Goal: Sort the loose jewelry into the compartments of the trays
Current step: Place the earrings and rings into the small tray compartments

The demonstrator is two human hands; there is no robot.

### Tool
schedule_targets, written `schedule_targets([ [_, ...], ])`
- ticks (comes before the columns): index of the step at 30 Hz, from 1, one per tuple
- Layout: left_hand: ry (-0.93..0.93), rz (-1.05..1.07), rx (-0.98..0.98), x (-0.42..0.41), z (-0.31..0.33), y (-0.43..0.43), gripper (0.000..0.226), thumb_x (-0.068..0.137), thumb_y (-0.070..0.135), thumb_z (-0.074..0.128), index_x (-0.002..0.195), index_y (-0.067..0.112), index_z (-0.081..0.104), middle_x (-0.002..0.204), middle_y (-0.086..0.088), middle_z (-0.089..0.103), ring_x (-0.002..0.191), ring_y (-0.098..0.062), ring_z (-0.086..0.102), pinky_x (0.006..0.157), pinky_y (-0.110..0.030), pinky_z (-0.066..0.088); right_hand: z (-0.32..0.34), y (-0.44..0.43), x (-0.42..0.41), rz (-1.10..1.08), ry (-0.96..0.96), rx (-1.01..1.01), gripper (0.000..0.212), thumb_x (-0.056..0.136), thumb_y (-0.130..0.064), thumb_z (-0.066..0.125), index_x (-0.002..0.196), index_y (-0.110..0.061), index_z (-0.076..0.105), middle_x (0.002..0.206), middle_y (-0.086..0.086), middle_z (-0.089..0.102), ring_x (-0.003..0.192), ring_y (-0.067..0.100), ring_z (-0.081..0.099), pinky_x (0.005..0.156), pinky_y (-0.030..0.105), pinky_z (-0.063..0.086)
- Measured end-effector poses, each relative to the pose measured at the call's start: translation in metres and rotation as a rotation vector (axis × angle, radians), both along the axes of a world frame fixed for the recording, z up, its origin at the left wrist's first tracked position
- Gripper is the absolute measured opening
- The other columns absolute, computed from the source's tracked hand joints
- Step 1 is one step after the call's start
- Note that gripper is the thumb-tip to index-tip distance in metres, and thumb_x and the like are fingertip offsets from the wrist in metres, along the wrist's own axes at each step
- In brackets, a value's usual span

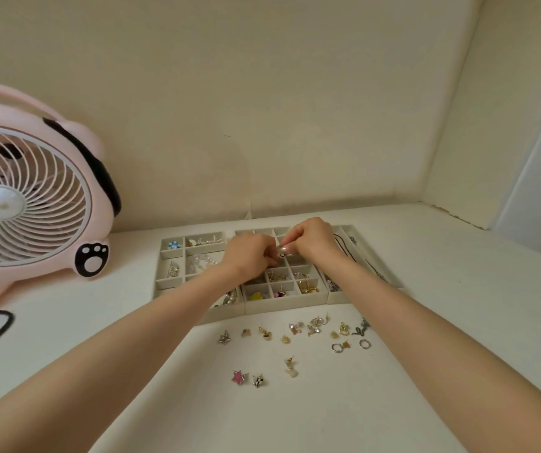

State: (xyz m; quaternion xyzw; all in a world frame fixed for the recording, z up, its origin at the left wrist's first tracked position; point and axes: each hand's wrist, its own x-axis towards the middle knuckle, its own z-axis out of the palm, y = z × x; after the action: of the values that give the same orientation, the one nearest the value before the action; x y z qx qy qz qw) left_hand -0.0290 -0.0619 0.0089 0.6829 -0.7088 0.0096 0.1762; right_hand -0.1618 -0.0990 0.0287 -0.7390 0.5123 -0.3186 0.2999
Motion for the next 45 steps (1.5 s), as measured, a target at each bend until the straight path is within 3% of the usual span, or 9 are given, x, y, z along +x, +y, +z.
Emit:
schedule_targets([
  [6, 0.018, 0.033, -0.045, -0.002, -0.004, -0.001, 0.007, 0.085, 0.024, 0.062, 0.092, 0.022, 0.064, 0.102, -0.002, 0.066, 0.102, -0.023, 0.056, 0.082, -0.034, 0.046, 0.007, -0.01, 0.002, 0.01, 0.092, 0.006, 0.022, 0.07, 0.001, 0.079, 0.061, -0.016, 0.07, 0.085, 0.007, 0.07, 0.099, 0.022, 0.065, 0.094, 0.038, 0.051],
  [8, -0.045, 0.036, -0.095, -0.003, -0.004, -0.001, 0.009, 0.086, 0.026, 0.061, 0.093, 0.022, 0.065, 0.107, -0.004, 0.06, 0.106, -0.024, 0.049, 0.083, -0.032, 0.04, 0.007, -0.012, 0.001, 0.036, 0.131, 0.006, 0.013, 0.071, -0.001, 0.079, 0.068, -0.012, 0.073, 0.079, 0.003, 0.067, 0.096, 0.02, 0.063, 0.095, 0.035, 0.05],
  [12, -0.138, 0.062, -0.097, -0.006, -0.001, -0.001, 0.012, 0.087, 0.027, 0.058, 0.094, 0.021, 0.065, 0.11, -0.004, 0.056, 0.108, -0.024, 0.047, 0.085, -0.031, 0.035, 0.007, -0.01, 0.003, 0.087, 0.244, -0.022, 0.009, 0.073, -0.005, 0.078, 0.081, -0.009, 0.075, 0.096, 0.007, 0.071, 0.088, 0.013, 0.056, 0.085, 0.026, 0.045],
  [19, 0.249, 0.177, 0.067, -0.001, -0.001, -0.002, 0.01, 0.085, 0.028, 0.065, 0.078, 0.02, 0.064, 0.092, -0.002, 0.069, 0.089, -0.02, 0.061, 0.071, -0.031, 0.047, 0.007, -0.014, 0.006, 0.123, 0.354, -0.05, 0.008, 0.075, -0.011, 0.077, 0.082, -0.011, 0.076, 0.095, 0.003, 0.072, 0.1, 0.015, 0.061, 0.093, 0.032, 0.047],
  [25, 0.015, 0.153, -0.039, 0.0, -0.006, -0.001, 0.012, 0.086, 0.03, 0.059, 0.085, 0.019, 0.062, 0.101, -0.006, 0.064, 0.101, -0.024, 0.055, 0.081, -0.036, 0.048, 0.003, -0.013, 0.015, 0.146, 0.482, -0.138, 0.01, 0.078, -0.012, 0.074, 0.088, -0.012, 0.075, 0.094, 0.002, 0.072, 0.094, 0.017, 0.063, 0.084, 0.032, 0.051],
  [34, 0.158, 0.125, -0.08, 0.015, -0.005, 0.005, 0.009, 0.087, 0.026, 0.058, 0.087, 0.019, 0.062, 0.093, -0.001, 0.066, 0.086, -0.019, 0.058, 0.068, -0.03, 0.046, -0.006, -0.007, 0.017, 0.089, 0.531, -0.225, 0.013, 0.075, -0.027, 0.078, 0.084, -0.019, 0.072, 0.087, -0.006, 0.07, 0.083, 0.012, 0.062, 0.067, 0.027, 0.044],
  [39, 0.049, 0.233, -0.149, 0.033, -0.002, 0.014, 0.014, 0.089, 0.024, 0.053, 0.098, 0.014, 0.06, 0.102, -0.005, 0.061, 0.097, -0.023, 0.054, 0.074, -0.034, 0.046, -0.005, -0.01, -0.002, -0.016, 0.401, -0.226, 0.009, 0.087, -0.023, 0.066, 0.087, -0.015, 0.07, 0.089, -0.008, 0.068, 0.085, 0.013, 0.062, 0.065, 0.025, 0.042],
  [42, -0.044, 0.364, -0.097, 0.044, -0.007, 0.016, 0.03, 0.092, 0.032, 0.051, 0.111, 0.009, 0.053, 0.112, -0.01, 0.057, 0.106, -0.029, 0.052, 0.084, -0.04, 0.047, -0.007, -0.018, -0.019, -0.12, 0.455, -0.228, 0.015, 0.091, -0.015, 0.056, 0.093, -0.007, 0.069, 0.096, 0.004, 0.07, 0.087, 0.022, 0.064, 0.064, 0.028, 0.046],
  [45, 0.009, 0.373, 0.019, 0.046, -0.011, 0.015, 0.033, 0.093, 0.035, 0.049, 0.103, 0.005, 0.057, 0.098, -0.01, 0.064, 0.091, -0.028, 0.06, 0.077, -0.038, 0.051, -0.01, -0.019, -0.025, -0.126, 0.46, -0.149, 0.018, 0.091, -0.014, 0.056, 0.098, -0.003, 0.069, 0.097, 0.01, 0.07, 0.086, 0.024, 0.066, 0.074, 0.035, 0.053],
])
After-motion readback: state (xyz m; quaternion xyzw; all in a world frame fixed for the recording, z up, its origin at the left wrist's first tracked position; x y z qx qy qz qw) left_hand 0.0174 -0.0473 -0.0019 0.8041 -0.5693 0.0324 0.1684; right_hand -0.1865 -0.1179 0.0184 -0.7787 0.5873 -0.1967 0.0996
